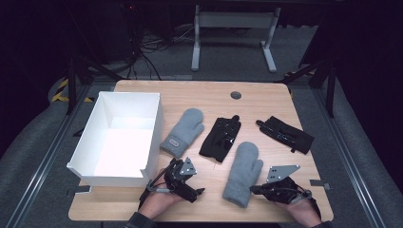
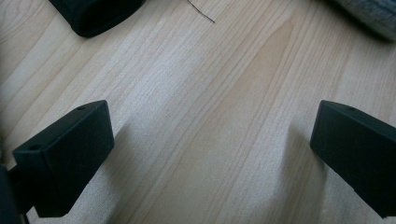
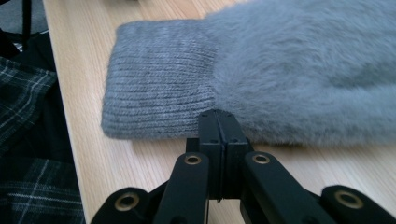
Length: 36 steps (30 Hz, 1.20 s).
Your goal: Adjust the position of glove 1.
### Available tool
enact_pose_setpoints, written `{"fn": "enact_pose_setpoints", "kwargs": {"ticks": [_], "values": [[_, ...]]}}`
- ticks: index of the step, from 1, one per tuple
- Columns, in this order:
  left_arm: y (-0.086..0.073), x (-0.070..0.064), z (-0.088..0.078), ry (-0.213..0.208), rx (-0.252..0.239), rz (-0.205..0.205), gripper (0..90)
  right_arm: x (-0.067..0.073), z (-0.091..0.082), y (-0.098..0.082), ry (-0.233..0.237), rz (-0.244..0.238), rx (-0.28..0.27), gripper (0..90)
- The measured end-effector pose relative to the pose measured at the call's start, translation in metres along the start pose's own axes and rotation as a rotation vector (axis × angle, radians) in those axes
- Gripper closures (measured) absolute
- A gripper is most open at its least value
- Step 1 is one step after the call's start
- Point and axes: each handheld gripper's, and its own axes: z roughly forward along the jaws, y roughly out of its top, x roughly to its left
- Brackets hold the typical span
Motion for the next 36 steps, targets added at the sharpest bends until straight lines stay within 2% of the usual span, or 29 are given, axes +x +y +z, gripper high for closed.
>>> {"fn": "enact_pose_setpoints", "kwargs": {"ticks": [9, 21, 26, 30, 36], "values": [[0.000, 0.000, 0.000, 0.000, 0.000, 0.000, 0.1, 0.007, 0.015, 0.017, 0.036, -0.040, -0.004, 90.0], [0.000, 0.000, 0.000, 0.000, 0.000, 0.000, 0.1, 0.010, 0.032, 0.032, 0.069, -0.064, -0.006, 90.0], [0.000, 0.000, 0.000, 0.001, 0.000, -0.001, 0.1, 0.011, 0.028, 0.033, 0.068, -0.068, -0.018, 90.0], [0.000, 0.000, 0.000, 0.000, 0.003, 0.001, 0.1, 0.004, 0.014, 0.026, 0.034, -0.035, -0.054, 78.8], [0.001, -0.001, 0.000, -0.002, 0.013, 0.002, 0.1, -0.013, -0.003, 0.007, -0.060, 0.038, -0.085, 53.3]]}}
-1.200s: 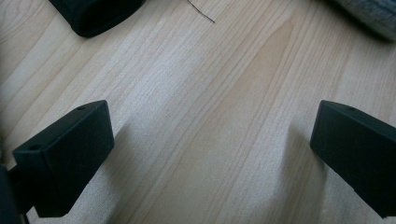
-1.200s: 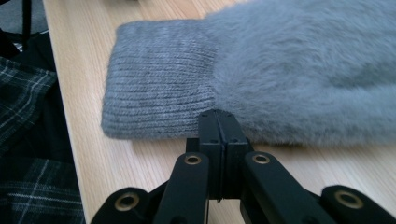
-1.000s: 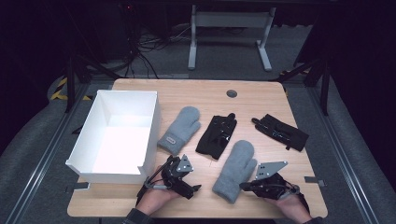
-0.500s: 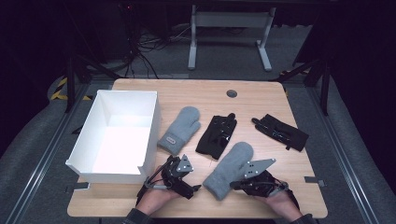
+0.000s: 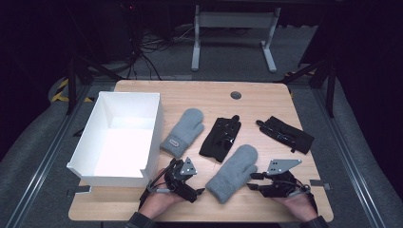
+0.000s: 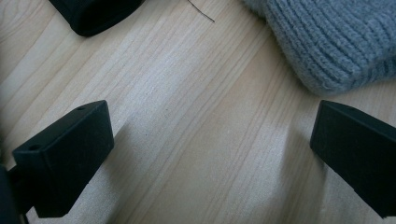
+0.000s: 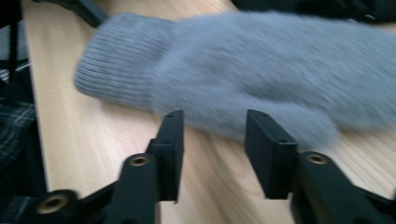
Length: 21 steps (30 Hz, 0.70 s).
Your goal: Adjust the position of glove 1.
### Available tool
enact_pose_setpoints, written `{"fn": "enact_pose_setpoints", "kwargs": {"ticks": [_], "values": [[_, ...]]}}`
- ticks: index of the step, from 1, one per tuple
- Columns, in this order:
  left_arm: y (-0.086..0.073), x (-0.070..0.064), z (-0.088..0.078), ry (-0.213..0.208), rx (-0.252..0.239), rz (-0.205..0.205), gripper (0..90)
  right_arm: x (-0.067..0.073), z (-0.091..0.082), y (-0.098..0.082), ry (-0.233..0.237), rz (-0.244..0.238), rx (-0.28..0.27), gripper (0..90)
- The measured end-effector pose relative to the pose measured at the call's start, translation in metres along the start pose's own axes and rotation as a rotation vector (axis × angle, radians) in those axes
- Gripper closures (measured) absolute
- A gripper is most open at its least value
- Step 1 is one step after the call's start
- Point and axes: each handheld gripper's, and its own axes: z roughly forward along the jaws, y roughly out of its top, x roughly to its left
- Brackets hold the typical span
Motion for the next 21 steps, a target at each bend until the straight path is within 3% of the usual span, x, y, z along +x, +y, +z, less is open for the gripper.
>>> {"fn": "enact_pose_setpoints", "kwargs": {"ticks": [3, 4, 5, 6, 11, 18, 21], "values": [[0.000, 0.000, 0.000, 0.001, 0.004, 0.003, 0.1, -0.007, -0.004, -0.008, -0.036, 0.013, 0.002, 45.6], [0.001, -0.001, -0.001, 0.003, 0.010, -0.002, 0.2, -0.012, -0.007, -0.014, -0.076, 0.019, -0.005, 39.1], [0.001, -0.001, -0.001, 0.003, 0.010, -0.002, 0.3, -0.012, -0.007, -0.014, -0.076, 0.019, -0.005, 39.1], [0.001, -0.001, -0.001, 0.001, 0.012, -0.008, 0.4, -0.018, -0.009, -0.019, -0.101, 0.040, 0.000, 32.9], [0.003, -0.001, -0.002, 0.001, 0.027, -0.015, 0.8, -0.035, -0.011, -0.032, -0.172, 0.081, 0.006, 19.9], [0.006, 0.001, -0.008, 0.011, 0.008, -0.035, 0.7, -0.044, -0.008, -0.040, -0.238, 0.077, 0.012, 15.0], [0.008, 0.002, -0.010, 0.015, -0.003, -0.051, 0.8, -0.046, -0.008, -0.042, -0.234, 0.082, 0.000, 12.6]]}}
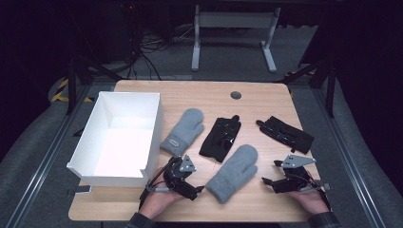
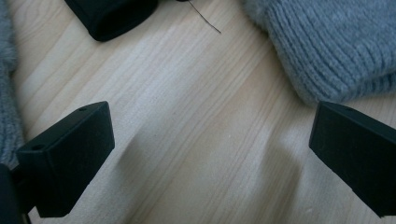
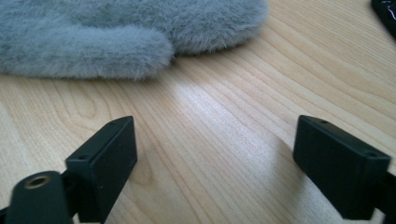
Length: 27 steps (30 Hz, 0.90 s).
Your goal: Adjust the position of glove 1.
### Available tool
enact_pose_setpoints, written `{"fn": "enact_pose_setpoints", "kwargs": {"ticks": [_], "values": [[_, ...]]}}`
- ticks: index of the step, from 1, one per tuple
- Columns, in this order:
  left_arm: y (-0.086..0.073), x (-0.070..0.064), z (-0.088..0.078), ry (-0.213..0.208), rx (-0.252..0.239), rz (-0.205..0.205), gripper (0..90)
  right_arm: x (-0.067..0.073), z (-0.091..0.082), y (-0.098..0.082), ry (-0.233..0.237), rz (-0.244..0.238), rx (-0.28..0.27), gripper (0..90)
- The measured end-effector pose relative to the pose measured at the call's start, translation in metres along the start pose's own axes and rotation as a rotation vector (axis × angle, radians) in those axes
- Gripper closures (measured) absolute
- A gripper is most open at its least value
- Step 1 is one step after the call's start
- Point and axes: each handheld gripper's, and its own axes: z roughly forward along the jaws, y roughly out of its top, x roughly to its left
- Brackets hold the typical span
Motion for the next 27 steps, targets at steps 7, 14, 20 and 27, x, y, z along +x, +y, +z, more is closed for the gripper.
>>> {"fn": "enact_pose_setpoints", "kwargs": {"ticks": [7, 14, 20, 27], "values": [[0.014, 0.004, -0.004, 0.013, -0.050, -0.037, 2.0, -0.001, 0.000, 0.000, 0.002, 0.005, 0.001, 12.2], [0.030, 0.014, -0.005, 0.064, -0.062, -0.076, 3.8, -0.001, 0.000, 0.000, 0.003, 0.006, 0.002, 12.2], [0.048, 0.028, -0.010, 0.113, -0.100, -0.113, 6.6, -0.001, 0.000, 0.000, 0.003, 0.006, 0.001, 12.2], [0.064, 0.046, -0.010, 0.174, -0.105, -0.147, 9.0, -0.001, 0.000, 0.000, 0.003, 0.006, 0.001, 12.2]]}}
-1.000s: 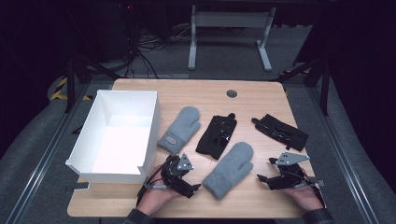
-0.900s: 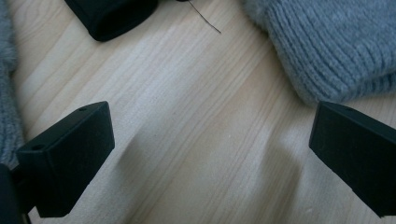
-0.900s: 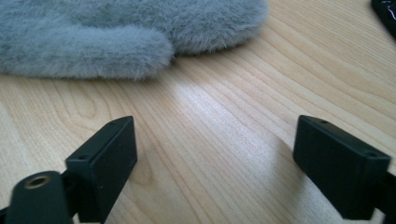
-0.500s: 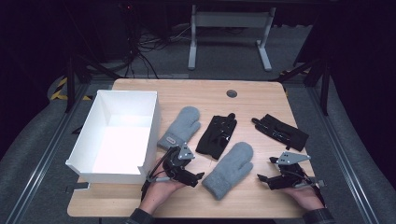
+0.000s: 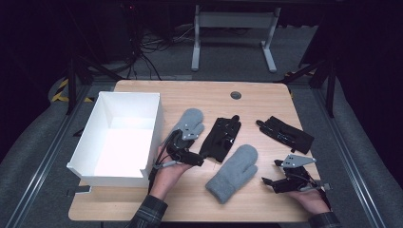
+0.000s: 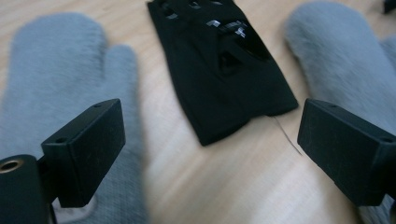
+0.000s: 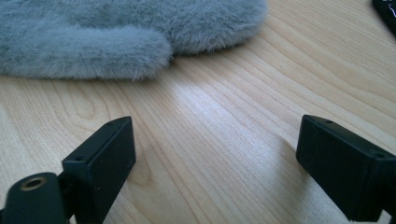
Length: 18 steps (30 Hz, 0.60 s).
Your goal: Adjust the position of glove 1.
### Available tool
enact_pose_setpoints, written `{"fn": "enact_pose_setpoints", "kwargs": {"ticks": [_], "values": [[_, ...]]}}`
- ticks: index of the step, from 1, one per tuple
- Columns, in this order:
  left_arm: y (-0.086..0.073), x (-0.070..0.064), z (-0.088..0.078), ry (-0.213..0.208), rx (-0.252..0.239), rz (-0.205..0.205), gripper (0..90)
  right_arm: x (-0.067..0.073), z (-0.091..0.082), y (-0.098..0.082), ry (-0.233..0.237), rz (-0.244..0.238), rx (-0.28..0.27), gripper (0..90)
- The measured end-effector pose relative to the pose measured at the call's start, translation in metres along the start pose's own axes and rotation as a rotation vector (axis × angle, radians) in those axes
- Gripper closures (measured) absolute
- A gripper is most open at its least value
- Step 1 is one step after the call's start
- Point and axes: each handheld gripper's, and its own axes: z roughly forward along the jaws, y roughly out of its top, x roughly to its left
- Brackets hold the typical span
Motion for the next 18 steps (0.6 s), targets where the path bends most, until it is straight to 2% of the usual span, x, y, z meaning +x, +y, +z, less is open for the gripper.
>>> {"fn": "enact_pose_setpoints", "kwargs": {"ticks": [2, 8, 10, 12, 14, 16, 18], "values": [[0.005, 0.005, 0.003, 0.014, -0.011, -0.021, 11.3, 0.000, 0.000, 0.000, 0.000, 0.000, 0.000, 12.2], [0.018, 0.022, 0.018, 0.057, 0.003, -0.058, 14.8, 0.000, 0.000, 0.000, 0.000, 0.000, 0.000, 12.2], [0.021, 0.026, 0.022, 0.075, 0.010, -0.050, 15.2, 0.000, 0.000, 0.000, 0.000, 0.000, 0.000, 12.2], [0.025, 0.031, 0.027, 0.115, 0.025, -0.044, 15.5, 0.000, 0.000, 0.000, 0.000, 0.001, 0.000, 12.2], [0.027, 0.033, 0.030, 0.125, 0.033, -0.049, 15.5, 0.000, 0.000, 0.000, 0.001, 0.001, 0.000, 12.2], [0.029, 0.041, 0.034, 0.146, 0.037, -0.069, 15.9, 0.000, 0.000, 0.000, 0.001, 0.001, 0.000, 12.1], [0.030, 0.048, 0.037, 0.161, 0.053, -0.069, 16.0, 0.000, 0.000, 0.000, 0.001, 0.000, 0.000, 12.1]]}}
